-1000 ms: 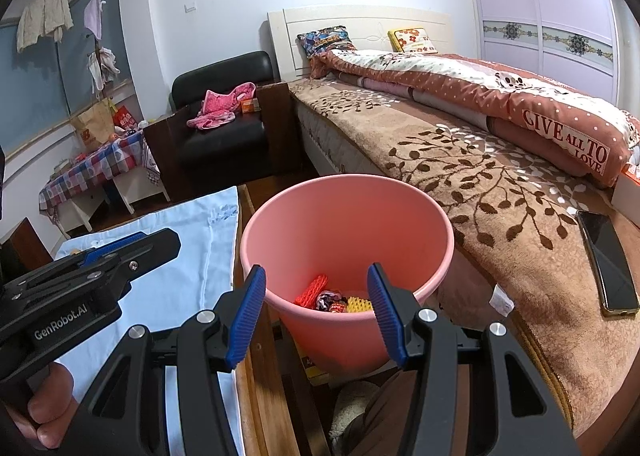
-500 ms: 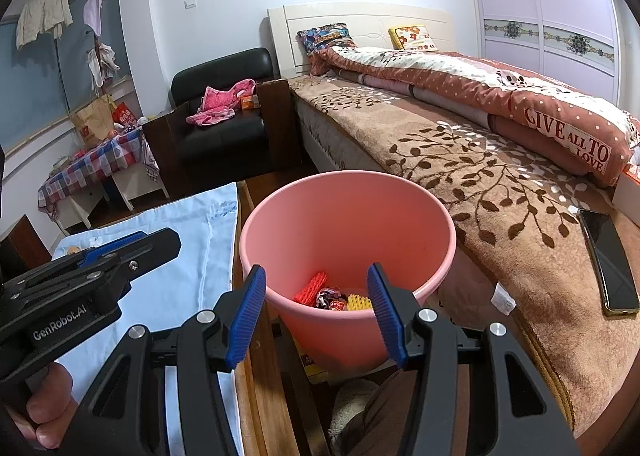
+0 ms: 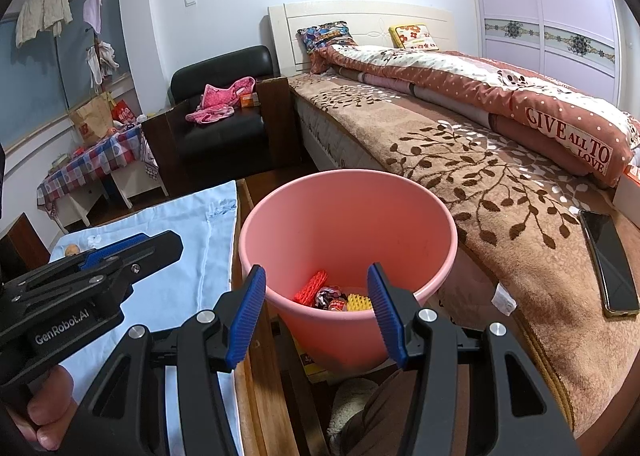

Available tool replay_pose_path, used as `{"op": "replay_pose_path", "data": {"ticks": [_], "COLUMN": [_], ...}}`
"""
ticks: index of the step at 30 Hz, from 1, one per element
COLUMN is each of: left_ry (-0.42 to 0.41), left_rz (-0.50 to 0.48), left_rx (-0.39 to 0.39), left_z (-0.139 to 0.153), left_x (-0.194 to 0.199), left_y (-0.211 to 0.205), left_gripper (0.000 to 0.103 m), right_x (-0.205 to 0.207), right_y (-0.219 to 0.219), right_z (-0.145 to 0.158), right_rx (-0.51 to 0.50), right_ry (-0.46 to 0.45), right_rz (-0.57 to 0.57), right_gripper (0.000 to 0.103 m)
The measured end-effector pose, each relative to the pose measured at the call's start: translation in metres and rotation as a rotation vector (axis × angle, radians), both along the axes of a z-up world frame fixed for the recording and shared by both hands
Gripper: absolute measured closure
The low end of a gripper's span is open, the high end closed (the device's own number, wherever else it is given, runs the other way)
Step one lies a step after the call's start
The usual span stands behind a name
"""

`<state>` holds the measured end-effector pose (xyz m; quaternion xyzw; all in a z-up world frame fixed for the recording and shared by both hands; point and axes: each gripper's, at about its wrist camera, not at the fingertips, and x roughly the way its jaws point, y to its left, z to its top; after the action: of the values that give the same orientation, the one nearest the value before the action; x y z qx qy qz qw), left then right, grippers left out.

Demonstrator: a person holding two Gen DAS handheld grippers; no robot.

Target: Collect trash

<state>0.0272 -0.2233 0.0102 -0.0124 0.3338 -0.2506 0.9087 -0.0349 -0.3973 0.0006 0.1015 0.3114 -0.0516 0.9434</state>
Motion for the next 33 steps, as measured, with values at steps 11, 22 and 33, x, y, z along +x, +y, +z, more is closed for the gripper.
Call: {"op": "replay_pose_path", "data": {"ticks": [11,22,33], "left_ry": [0.003,0.006,0.01], "left_rz": [-0.004,-0.007,-0.012], "left_rx": [0.007,0.012,0.016], "left_z": [-0.0017,-0.0038,-0.0053], "left_x": [0.0001,-0.0009,-0.0023], "left_y": [-0.0017,-0.0022,-0.0018], "left_gripper": [0.064,0.064,0.064], "right_x": [0.0023,0.0007,0.0011], "right_y": [-0.0039,-0.0078,-0.0077], "right_z": [-0.0032,-0.0046,-0.004], "right_rx": [0.005,0.01,0.01], "right_ry": [0.004,0.004,0.005], "right_rz": [-0.002,-0.005,-0.005], "right_gripper": [0.05,0.051,0.05]}}
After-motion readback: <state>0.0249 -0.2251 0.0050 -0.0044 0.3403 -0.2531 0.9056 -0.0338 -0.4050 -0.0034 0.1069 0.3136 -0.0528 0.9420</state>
